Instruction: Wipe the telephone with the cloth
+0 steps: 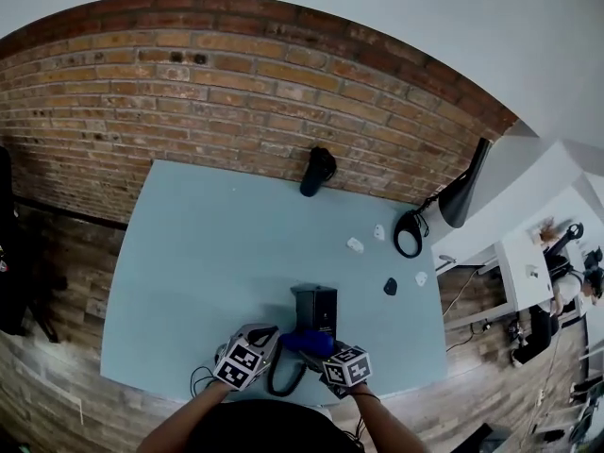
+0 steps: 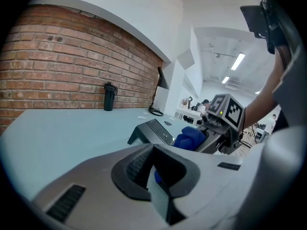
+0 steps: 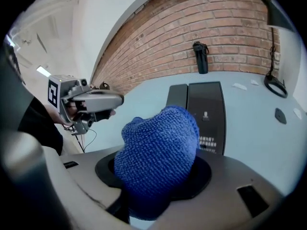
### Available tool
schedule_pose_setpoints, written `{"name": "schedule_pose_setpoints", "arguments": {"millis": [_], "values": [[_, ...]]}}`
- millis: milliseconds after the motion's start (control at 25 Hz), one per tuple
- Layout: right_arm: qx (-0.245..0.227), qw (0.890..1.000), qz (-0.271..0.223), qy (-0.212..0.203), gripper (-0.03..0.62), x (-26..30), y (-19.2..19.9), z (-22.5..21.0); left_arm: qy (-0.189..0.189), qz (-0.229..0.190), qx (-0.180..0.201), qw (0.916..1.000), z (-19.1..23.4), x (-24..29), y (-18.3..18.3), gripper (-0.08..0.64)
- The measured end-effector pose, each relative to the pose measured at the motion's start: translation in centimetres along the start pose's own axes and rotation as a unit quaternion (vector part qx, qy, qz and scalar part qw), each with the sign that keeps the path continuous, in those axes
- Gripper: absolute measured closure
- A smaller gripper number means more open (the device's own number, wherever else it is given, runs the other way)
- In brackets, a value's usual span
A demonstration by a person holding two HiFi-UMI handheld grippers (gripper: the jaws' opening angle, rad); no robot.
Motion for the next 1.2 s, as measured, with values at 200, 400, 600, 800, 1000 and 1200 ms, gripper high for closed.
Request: {"name": "schedule_pose_setpoints", "arguments": {"millis": [200, 400, 600, 800, 1000, 1200], "values": [[-0.05, 0.996, -0.074, 0.002, 0.379, -0.7, -9.3, 0.2, -0.007, -0.001, -0.011, 0.9999, 0.7, -0.3, 0.4, 0.551], [-0.059, 0.989, -0.131, 0.039, 0.378, -0.3, -17.1, -1.3, -0.015, -0.005, -0.015, 0.9998, 0.9, 0.1, 0.4, 0.551], [-0.058, 0.99, -0.094, 0.084, 0.377, 3.1, -14.9, -3.8, -0.019, 0.002, -0.018, 0.9997, 1.4, -0.3, 0.7, 0.551], [-0.049, 0.993, -0.091, 0.062, 0.377, 3.1, -15.0, -3.8, -0.022, 0.001, -0.029, 0.9993, 2.1, 0.0, 1.1, 0.551], [-0.057, 0.989, -0.122, 0.068, 0.377, 2.9, -14.6, -3.7, -0.011, 0.006, -0.027, 0.9996, 1.7, 0.5, 1.1, 0.551], [-0.039, 0.985, -0.16, 0.06, 0.377, 2.6, -14.1, -3.7, -0.013, 0.01, -0.031, 0.9994, 1.8, 0.4, 1.5, 0.551]]}}
Point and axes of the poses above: the fingertips, and each gripper's own axes: x forward along the fingers, z to its left, y out of its underside, the point moved 4 cm from there along -x, backward along the fingers, and after that the axes turned 13 degrees about x, right-handed, at the moved point
